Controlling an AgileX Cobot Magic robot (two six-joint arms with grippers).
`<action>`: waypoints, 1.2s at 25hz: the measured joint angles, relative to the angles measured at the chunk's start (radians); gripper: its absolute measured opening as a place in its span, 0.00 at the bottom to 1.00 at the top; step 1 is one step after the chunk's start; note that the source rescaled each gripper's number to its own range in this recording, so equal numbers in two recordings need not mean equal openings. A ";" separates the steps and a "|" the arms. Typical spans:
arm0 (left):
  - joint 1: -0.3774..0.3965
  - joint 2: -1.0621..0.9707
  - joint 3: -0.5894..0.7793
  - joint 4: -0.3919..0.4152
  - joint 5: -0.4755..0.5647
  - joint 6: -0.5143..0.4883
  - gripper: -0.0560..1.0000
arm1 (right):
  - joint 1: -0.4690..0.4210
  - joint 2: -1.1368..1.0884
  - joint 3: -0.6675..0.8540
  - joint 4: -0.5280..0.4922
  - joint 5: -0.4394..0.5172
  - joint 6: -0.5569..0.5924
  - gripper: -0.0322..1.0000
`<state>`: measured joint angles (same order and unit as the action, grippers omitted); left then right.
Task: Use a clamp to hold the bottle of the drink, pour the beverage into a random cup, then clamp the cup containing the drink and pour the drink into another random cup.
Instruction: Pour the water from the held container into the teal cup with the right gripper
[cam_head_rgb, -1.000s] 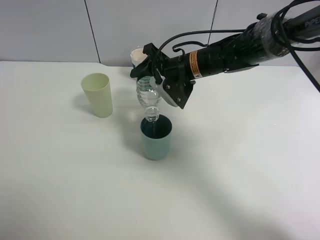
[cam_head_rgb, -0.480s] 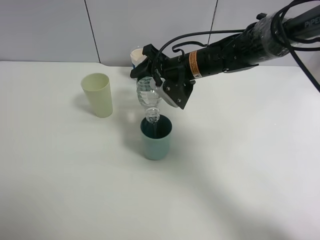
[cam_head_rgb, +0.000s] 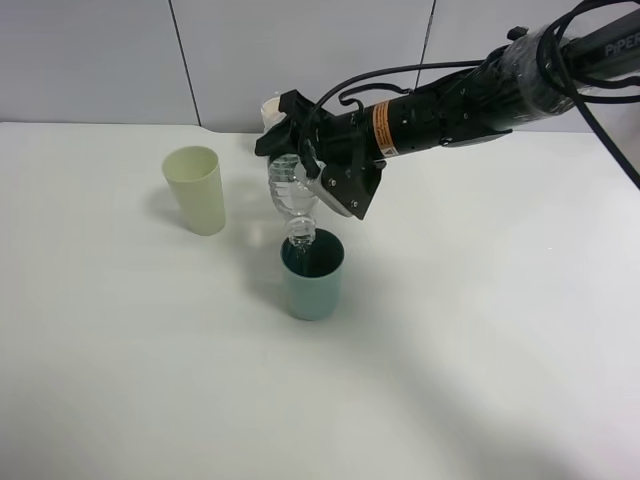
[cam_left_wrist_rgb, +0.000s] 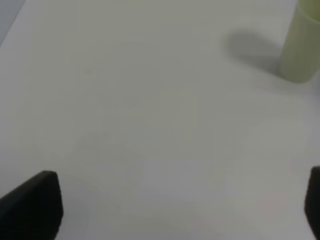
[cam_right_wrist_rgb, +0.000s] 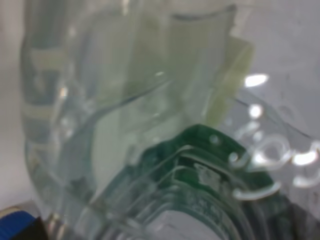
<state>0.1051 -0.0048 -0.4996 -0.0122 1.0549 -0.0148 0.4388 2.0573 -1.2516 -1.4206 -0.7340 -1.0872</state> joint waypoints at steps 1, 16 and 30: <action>0.000 0.000 0.000 0.000 0.000 0.000 0.96 | 0.000 0.000 0.000 0.009 0.002 -0.016 0.09; 0.000 0.000 0.000 0.000 0.000 0.000 0.96 | 0.007 -0.025 0.000 0.055 -0.002 -0.094 0.09; 0.000 0.000 0.000 0.000 0.000 0.000 0.96 | 0.019 -0.041 0.000 0.064 -0.004 -0.174 0.09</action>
<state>0.1051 -0.0048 -0.4996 -0.0122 1.0549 -0.0148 0.4575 2.0160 -1.2516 -1.3567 -0.7377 -1.2611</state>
